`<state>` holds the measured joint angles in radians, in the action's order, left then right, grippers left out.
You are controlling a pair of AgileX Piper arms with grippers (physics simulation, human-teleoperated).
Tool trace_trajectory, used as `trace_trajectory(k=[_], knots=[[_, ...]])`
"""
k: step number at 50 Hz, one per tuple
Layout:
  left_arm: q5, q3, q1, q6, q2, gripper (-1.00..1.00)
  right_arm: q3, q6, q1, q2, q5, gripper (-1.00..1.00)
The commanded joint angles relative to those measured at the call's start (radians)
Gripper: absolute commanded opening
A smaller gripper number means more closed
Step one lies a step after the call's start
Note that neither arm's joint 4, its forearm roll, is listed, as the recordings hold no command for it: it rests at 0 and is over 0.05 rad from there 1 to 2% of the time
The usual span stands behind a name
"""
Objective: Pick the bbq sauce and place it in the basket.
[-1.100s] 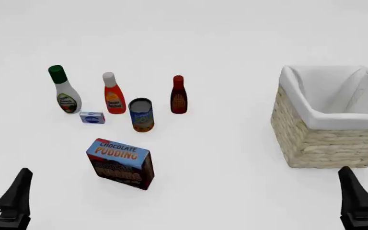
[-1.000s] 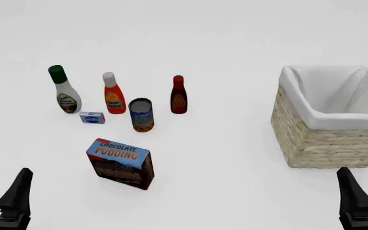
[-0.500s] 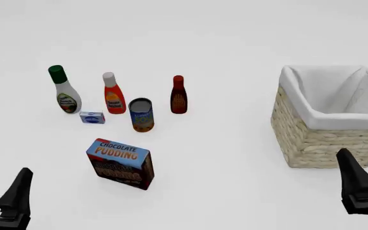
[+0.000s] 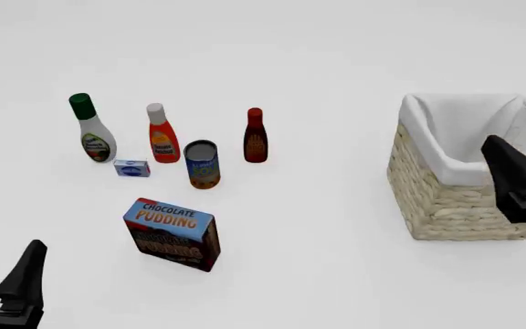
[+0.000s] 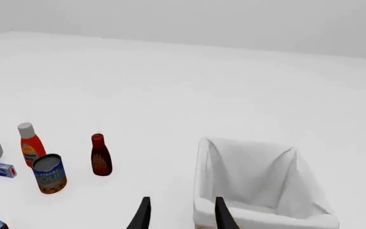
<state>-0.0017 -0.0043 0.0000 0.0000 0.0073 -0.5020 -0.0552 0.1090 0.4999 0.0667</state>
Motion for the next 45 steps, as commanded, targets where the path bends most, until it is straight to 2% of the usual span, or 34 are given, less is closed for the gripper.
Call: trace_trajectory(k=[1, 4, 6, 7, 8, 11, 14, 21, 26, 30, 45], knots=[[0.0, 0.0, 0.0, 0.0, 0.0, 1.0, -0.188, 0.006, 0.014, 0.134, 0.068, 1.0], [0.0, 0.0, 0.0, 0.0, 0.0, 1.0, -0.211, -0.008, 0.02, 0.158, 0.079, 1.0], [0.0, 0.0, 0.0, 0.0, 0.0, 1.0, -0.233, -0.059, 0.015, 0.195, 0.087, 1.0], [0.0, 0.0, 0.0, 0.0, 0.0, 1.0, -0.241, -0.061, 0.018, 0.202, 0.087, 1.0], [0.0, 0.0, 0.0, 0.0, 0.0, 1.0, -0.251, -0.039, 0.018, 0.214, 0.092, 1.0], [0.0, 0.0, 0.0, 0.0, 0.0, 1.0, -0.284, -0.056, 0.034, 0.249, 0.1, 1.0], [0.0, 0.0, 0.0, 0.0, 0.0, 1.0, -0.324, -0.037, 0.06, 0.29, 0.109, 1.0], [0.0, 0.0, 0.0, 0.0, 0.0, 1.0, -0.396, -0.059, 0.077, 0.359, 0.116, 1.0], [0.0, 0.0, 0.0, 0.0, 0.0, 1.0, -0.479, -0.034, 0.105, 0.45, 0.156, 1.0], [0.0, 0.0, 0.0, 0.0, 0.0, 1.0, -0.505, -0.054, 0.116, 0.474, 0.136, 1.0], [0.0, 0.0, 0.0, 0.0, 0.0, 1.0, -0.651, -0.042, 0.173, 0.672, 0.122, 1.0]])
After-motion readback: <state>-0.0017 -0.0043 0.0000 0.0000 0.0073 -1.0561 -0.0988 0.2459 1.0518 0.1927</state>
